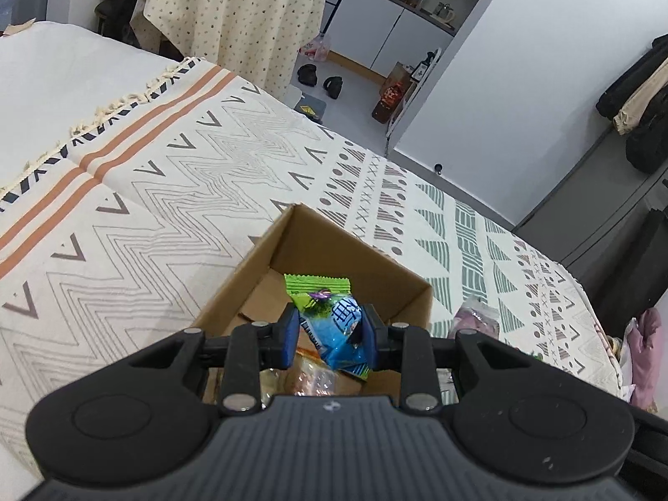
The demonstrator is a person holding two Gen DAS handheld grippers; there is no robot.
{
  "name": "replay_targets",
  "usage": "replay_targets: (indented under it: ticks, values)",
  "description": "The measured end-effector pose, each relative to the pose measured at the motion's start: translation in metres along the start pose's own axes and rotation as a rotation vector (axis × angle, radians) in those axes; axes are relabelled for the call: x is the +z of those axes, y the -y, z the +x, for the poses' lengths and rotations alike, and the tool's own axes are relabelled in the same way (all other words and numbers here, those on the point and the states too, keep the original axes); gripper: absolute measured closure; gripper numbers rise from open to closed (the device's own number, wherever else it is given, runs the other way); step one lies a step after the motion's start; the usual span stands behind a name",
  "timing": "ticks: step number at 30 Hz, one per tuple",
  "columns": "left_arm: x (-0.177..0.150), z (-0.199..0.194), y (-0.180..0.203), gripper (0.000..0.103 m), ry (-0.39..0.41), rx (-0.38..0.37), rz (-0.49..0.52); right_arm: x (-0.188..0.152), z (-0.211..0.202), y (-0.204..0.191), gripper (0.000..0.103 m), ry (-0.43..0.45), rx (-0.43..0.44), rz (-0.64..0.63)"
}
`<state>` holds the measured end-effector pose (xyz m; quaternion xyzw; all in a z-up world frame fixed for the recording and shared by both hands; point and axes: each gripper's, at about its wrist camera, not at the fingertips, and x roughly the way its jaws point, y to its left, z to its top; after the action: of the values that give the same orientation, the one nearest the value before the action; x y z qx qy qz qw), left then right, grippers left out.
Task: Organize snacks
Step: 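Carry both snacks over the box and open both grippers to drop them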
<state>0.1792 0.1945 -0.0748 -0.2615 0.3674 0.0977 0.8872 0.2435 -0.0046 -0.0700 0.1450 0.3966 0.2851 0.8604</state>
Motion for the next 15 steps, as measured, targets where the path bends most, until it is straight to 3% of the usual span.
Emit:
replay_targets:
  ticks: [9, 10, 12, 15]
  values:
    - [0.01, 0.011, -0.018, 0.069, 0.0, -0.01, -0.027, 0.004, 0.027, -0.013, 0.067, -0.005, 0.013, -0.019]
    - [0.01, 0.012, -0.019, 0.066, -0.004, -0.004, -0.03, 0.003, 0.028, -0.013, 0.066, 0.0, 0.01, -0.021]
    - [0.01, 0.011, -0.023, 0.056, -0.009, 0.004, -0.037, 0.002, 0.027, -0.011, 0.054, 0.003, 0.01, -0.008]
    - [0.008, 0.008, -0.024, 0.044, -0.007, 0.014, -0.042, 0.0, 0.022, -0.004, 0.048, 0.011, 0.002, 0.019]
